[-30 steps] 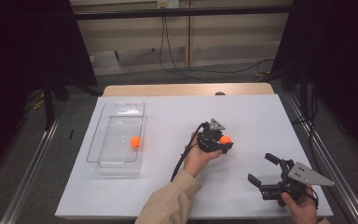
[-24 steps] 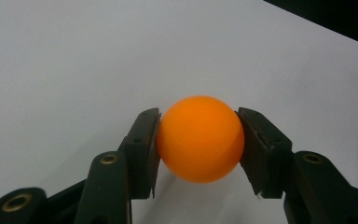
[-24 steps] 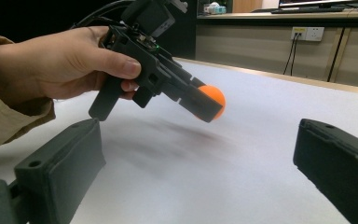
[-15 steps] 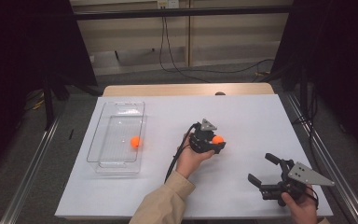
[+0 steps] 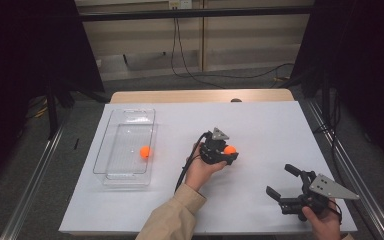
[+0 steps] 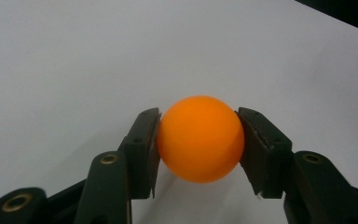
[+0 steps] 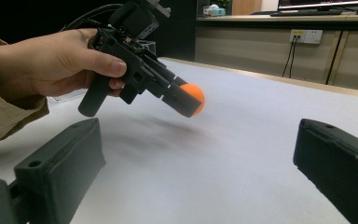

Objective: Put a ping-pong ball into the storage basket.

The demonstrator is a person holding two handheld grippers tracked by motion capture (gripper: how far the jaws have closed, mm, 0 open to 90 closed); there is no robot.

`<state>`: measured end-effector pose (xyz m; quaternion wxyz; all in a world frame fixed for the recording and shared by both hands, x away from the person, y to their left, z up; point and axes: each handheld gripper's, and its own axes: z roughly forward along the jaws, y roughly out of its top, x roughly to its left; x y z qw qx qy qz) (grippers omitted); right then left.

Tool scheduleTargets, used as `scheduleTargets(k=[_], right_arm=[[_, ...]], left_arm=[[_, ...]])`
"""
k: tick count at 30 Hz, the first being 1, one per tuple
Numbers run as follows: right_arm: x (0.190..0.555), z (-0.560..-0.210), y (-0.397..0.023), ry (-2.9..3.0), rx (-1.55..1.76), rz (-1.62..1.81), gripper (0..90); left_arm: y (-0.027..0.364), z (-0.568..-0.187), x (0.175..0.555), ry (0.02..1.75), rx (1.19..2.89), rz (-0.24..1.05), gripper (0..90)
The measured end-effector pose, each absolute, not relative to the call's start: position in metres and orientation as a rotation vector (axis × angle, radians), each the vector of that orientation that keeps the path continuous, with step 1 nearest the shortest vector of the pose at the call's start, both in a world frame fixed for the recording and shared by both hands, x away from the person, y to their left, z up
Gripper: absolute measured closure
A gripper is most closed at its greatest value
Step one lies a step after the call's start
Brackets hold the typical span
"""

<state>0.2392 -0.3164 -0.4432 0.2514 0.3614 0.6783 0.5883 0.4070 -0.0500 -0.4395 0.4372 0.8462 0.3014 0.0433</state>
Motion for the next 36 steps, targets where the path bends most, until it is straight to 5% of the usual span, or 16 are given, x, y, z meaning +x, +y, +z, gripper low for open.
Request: scheduleTargets(k=[36], right_arm=[[0.239, -0.443, -0.317, 1.843, 0.984, 1.599, 1.3]], left_arm=[[-0.027, -0.439, 0.405, 0.801, 2.109, 0.063, 51.0]])
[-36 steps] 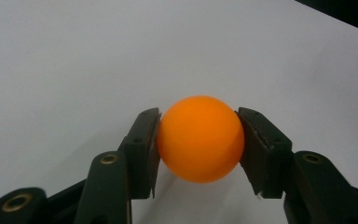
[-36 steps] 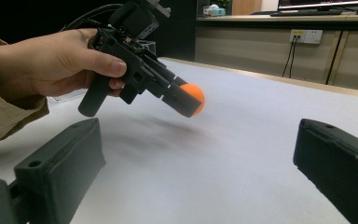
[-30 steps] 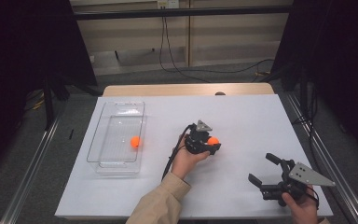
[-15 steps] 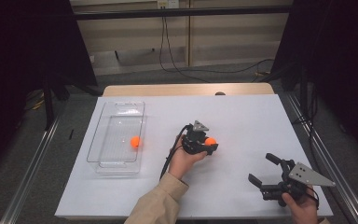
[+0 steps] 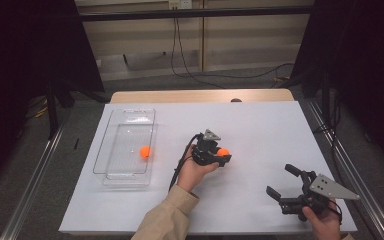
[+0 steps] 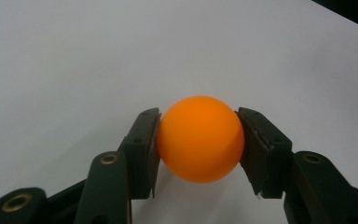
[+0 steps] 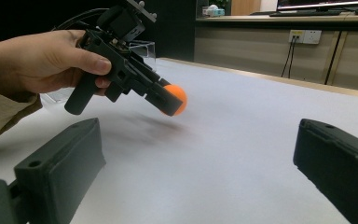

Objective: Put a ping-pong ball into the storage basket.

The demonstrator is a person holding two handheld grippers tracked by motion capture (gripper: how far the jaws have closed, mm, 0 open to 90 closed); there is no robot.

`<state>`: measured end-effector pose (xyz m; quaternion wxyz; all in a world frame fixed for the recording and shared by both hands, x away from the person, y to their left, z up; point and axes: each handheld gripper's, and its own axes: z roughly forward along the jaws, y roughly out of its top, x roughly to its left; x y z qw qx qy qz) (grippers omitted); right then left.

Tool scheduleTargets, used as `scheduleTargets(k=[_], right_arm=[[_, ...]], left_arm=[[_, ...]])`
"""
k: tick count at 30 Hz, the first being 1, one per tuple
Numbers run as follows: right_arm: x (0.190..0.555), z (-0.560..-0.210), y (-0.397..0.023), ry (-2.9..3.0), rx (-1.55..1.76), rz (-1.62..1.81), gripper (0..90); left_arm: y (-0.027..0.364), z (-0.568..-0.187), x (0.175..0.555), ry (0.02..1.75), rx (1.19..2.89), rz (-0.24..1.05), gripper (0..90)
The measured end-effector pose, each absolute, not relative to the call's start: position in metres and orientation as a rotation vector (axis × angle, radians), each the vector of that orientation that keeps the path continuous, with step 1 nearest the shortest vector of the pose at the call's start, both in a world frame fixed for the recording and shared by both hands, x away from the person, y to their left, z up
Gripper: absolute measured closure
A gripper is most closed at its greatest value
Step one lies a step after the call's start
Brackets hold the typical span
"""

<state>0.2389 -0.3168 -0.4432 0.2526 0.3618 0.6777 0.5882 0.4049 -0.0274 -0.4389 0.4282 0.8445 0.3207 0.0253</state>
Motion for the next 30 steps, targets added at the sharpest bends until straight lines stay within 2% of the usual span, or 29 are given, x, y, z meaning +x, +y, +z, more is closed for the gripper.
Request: scheduleTargets(k=[30], right_arm=[[0.238, -0.443, -0.317, 1.837, 0.992, 1.608, 1.3]], left_arm=[[-0.005, -0.429, 0.406, 0.828, 2.092, 0.053, 51.0]])
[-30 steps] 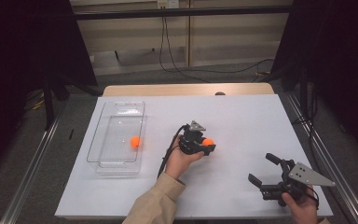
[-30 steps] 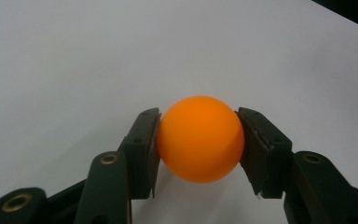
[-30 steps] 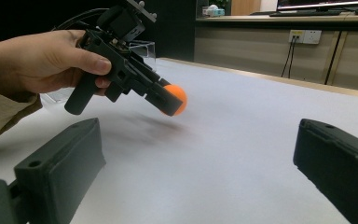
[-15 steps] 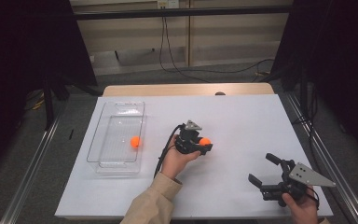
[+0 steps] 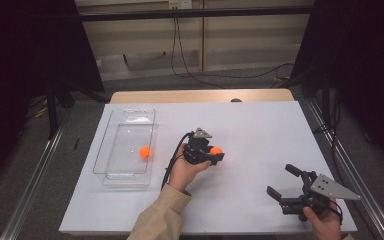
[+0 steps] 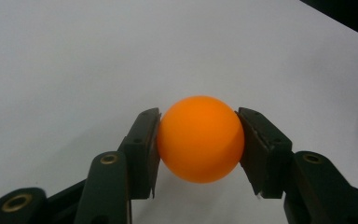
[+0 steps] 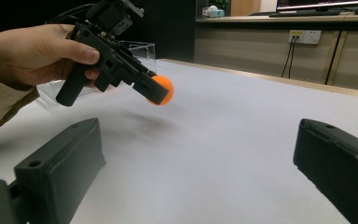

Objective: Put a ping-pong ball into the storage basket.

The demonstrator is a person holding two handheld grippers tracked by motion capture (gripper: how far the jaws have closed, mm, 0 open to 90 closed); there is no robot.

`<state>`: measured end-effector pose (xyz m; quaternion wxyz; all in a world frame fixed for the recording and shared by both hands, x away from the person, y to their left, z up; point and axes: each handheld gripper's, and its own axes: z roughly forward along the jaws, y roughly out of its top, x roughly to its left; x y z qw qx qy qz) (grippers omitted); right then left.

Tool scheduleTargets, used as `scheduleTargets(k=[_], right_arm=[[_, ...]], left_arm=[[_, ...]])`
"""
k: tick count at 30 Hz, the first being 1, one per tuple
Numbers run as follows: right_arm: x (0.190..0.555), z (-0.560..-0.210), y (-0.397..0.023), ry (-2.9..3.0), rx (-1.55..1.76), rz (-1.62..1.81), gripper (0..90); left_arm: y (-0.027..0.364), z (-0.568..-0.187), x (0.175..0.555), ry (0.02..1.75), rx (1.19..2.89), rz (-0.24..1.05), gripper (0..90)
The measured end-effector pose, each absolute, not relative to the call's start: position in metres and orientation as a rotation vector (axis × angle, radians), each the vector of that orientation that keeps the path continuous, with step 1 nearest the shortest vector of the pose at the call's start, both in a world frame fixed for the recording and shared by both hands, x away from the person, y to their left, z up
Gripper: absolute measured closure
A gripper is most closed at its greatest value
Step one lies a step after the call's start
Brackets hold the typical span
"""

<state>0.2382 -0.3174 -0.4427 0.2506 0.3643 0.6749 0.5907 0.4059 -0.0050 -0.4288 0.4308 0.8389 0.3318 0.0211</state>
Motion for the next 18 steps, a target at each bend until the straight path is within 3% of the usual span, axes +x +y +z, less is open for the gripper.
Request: scheduleTargets(k=[18], right_arm=[[0.239, -0.443, -0.317, 1.84, 0.99, 1.607, 1.3]], left_arm=[[0.01, -0.421, 0.409, 0.852, 2.074, 0.035, 51.0]])
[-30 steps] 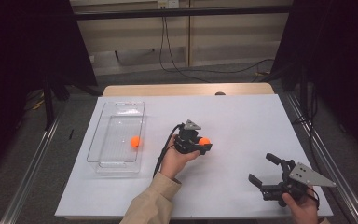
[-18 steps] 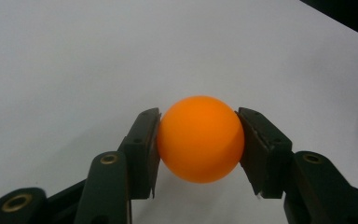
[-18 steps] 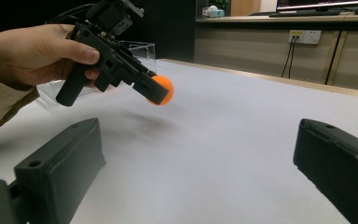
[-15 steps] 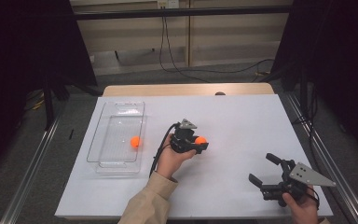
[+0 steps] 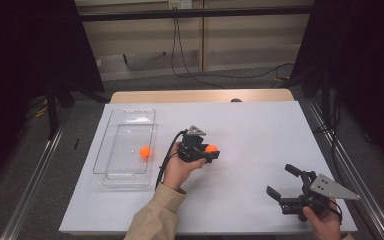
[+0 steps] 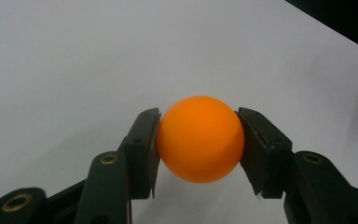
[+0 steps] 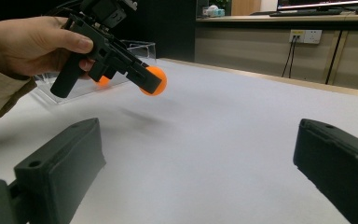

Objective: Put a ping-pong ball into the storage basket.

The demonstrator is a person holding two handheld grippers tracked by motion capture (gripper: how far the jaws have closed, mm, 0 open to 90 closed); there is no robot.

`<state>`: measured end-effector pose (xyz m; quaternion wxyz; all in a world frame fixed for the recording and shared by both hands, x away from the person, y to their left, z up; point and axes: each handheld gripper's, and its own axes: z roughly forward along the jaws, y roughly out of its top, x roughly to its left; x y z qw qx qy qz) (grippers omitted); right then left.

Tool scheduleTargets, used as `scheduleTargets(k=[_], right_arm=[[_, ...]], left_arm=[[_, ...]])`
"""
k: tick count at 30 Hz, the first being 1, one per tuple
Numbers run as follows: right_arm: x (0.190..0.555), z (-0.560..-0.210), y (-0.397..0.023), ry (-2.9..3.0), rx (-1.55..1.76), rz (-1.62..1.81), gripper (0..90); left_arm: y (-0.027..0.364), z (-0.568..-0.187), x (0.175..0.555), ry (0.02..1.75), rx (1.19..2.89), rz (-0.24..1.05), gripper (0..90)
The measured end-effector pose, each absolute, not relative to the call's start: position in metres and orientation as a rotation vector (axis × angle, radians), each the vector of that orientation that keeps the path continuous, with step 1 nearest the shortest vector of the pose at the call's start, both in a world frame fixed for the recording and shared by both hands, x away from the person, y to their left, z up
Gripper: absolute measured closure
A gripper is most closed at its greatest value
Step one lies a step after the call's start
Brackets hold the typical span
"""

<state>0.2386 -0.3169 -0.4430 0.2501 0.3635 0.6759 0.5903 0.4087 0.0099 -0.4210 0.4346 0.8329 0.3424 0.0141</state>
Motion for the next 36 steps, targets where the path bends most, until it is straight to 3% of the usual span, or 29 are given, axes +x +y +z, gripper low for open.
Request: scheduleTargets(k=[36], right_arm=[[0.238, -0.443, -0.317, 1.836, 0.988, 1.609, 1.3]], left_arm=[[0.031, -0.413, 0.413, 0.897, 2.05, 0.04, 51.0]])
